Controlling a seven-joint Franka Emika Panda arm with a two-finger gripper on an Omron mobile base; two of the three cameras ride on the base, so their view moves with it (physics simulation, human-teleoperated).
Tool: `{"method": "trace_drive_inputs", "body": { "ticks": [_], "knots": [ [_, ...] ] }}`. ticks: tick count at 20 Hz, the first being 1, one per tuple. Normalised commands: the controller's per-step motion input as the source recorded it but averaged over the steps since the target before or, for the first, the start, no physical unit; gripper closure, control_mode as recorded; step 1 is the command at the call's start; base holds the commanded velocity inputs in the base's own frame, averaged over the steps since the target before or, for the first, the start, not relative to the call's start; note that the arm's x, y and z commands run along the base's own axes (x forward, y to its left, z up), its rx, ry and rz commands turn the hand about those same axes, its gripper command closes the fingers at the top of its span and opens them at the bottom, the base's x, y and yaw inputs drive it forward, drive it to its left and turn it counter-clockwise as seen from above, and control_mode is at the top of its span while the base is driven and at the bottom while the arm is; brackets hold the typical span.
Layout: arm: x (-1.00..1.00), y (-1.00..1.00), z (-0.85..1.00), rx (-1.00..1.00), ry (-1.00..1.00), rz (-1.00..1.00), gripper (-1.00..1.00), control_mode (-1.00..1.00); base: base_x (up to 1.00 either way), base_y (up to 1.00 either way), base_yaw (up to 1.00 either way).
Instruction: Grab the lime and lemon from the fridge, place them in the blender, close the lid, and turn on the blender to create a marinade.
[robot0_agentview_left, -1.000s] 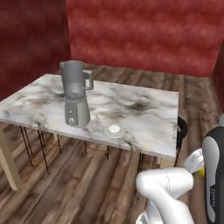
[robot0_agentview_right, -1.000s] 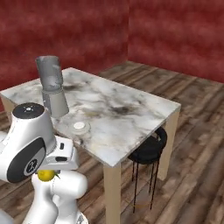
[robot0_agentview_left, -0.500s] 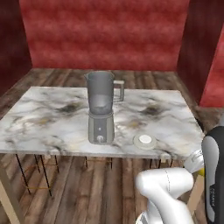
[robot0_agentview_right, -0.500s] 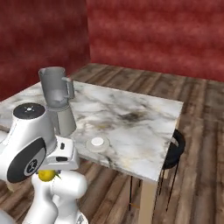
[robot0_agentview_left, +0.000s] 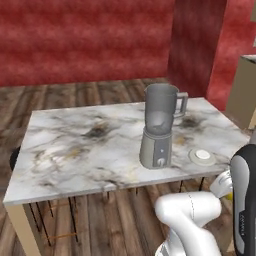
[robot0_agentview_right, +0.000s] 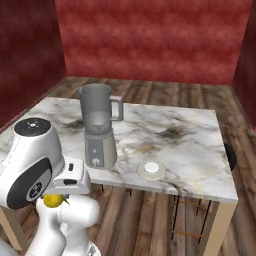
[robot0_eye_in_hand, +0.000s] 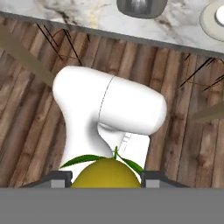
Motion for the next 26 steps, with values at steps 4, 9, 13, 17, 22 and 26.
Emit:
{"method": "trace_drive_inputs", "body": {
  "ticks": [4,9,13,17,22,26],
  "knots": [
    [0.07,0.06,0.05,0.0,0.0,-0.07,1.0,-1.0,0.27,0.47,-0.25],
    [0.43,0.01,0.71,0.0,-0.12,-0.09,1.0,-1.0,0.0,0.0,0.0],
    [0.48,-0.26,1.0,0.0,-0.29,0.0,1.0,-1.0,0.0,0.0,0.0],
    [0.33,-0.17,1.0,0.0,-0.36,0.0,1.0,-1.0,0.0,0.0,0.0],
    [0.54,0.0,0.59,0.02,-0.39,0.0,1.0,-1.0,0.0,0.0,0.0],
    [0.69,0.0,0.18,0.01,-0.38,0.0,1.0,-1.0,0.0,0.0,0.0]
  ]
}}
